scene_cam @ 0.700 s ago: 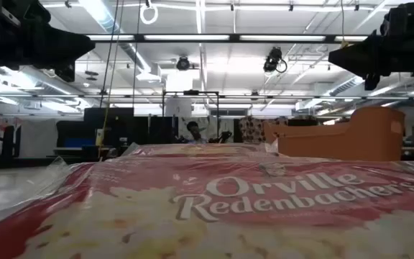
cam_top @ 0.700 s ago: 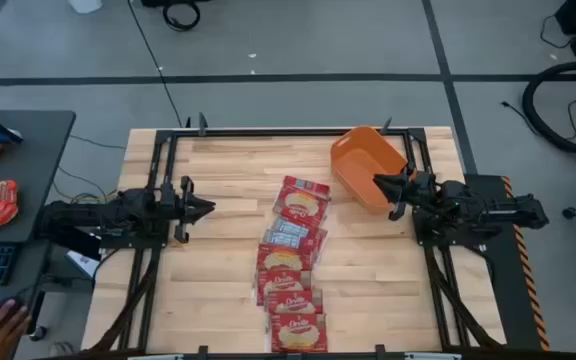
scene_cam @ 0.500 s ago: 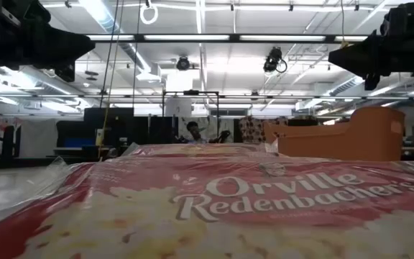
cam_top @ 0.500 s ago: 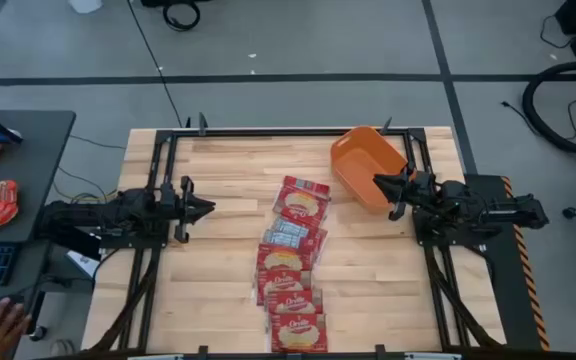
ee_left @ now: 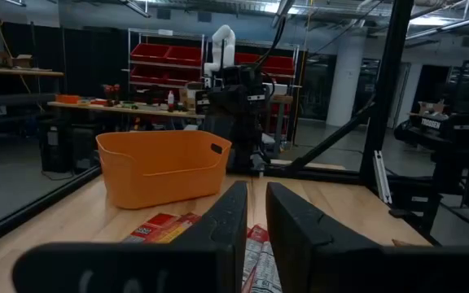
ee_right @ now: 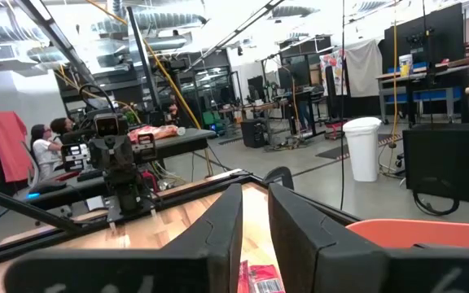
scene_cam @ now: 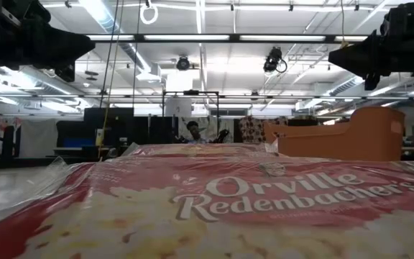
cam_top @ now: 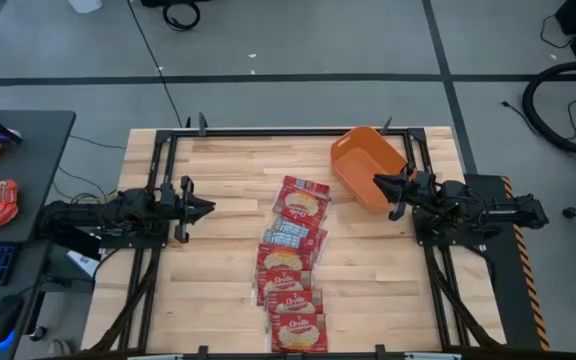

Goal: Sort popcorn bags into baskets

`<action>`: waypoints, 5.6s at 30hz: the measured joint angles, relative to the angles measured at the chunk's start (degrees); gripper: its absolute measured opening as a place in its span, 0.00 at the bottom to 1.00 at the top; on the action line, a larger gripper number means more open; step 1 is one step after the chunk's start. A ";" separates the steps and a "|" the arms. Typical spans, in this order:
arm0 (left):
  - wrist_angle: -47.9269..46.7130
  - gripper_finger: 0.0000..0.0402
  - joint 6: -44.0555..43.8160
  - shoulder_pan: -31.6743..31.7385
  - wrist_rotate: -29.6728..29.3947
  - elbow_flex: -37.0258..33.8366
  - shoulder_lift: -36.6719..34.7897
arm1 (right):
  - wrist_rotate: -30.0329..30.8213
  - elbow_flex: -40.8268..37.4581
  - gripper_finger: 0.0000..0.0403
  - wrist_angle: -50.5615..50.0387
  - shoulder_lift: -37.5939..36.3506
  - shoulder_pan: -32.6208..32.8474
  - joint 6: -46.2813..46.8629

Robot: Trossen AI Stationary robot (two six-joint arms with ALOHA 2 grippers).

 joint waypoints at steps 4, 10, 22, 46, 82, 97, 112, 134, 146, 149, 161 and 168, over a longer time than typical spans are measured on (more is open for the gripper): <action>-0.01 0.14 0.00 0.00 0.00 -0.01 -0.01 | 0.00 0.00 0.17 -0.01 0.00 0.01 0.00; 0.01 0.14 -0.01 0.00 0.02 0.00 -0.01 | 0.00 0.00 0.17 0.00 -0.01 0.00 0.00; 0.01 0.14 -0.01 0.00 0.02 0.00 0.01 | 0.00 0.00 0.17 0.02 0.00 0.00 0.00; 11.75 0.14 -19.79 -0.04 -0.44 -0.01 0.01 | -11.56 0.07 0.17 12.63 0.00 0.42 21.21; 18.10 0.46 -7.57 -4.50 1.04 1.69 19.48 | -16.40 25.46 0.17 -4.30 57.27 5.34 12.86; 17.97 0.50 -9.68 -4.57 3.92 4.10 31.52 | -16.60 52.08 0.46 -27.73 85.77 9.83 18.64; 18.39 0.51 -5.75 -5.75 8.86 4.19 36.08 | -20.10 66.09 0.53 -41.50 95.58 1.38 17.83; 19.94 0.51 -1.52 -2.50 7.48 4.21 36.01 | -31.47 94.30 0.53 -70.59 118.97 -15.99 1.29; 16.29 0.51 -6.00 -2.40 7.50 4.21 36.00 | -36.64 95.23 0.53 -72.45 121.76 -17.26 -1.55; 15.79 0.51 -6.48 -2.41 7.54 4.21 36.01 | -36.83 95.78 0.53 -73.26 121.27 -17.24 -2.01; 16.00 0.51 -6.44 -2.43 7.52 4.23 36.01 | -35.84 93.12 0.53 -69.04 121.11 -18.38 -3.00; 15.86 0.51 -6.51 -2.43 7.51 4.23 36.01 | -37.56 92.93 0.52 -67.91 121.11 -16.35 -2.90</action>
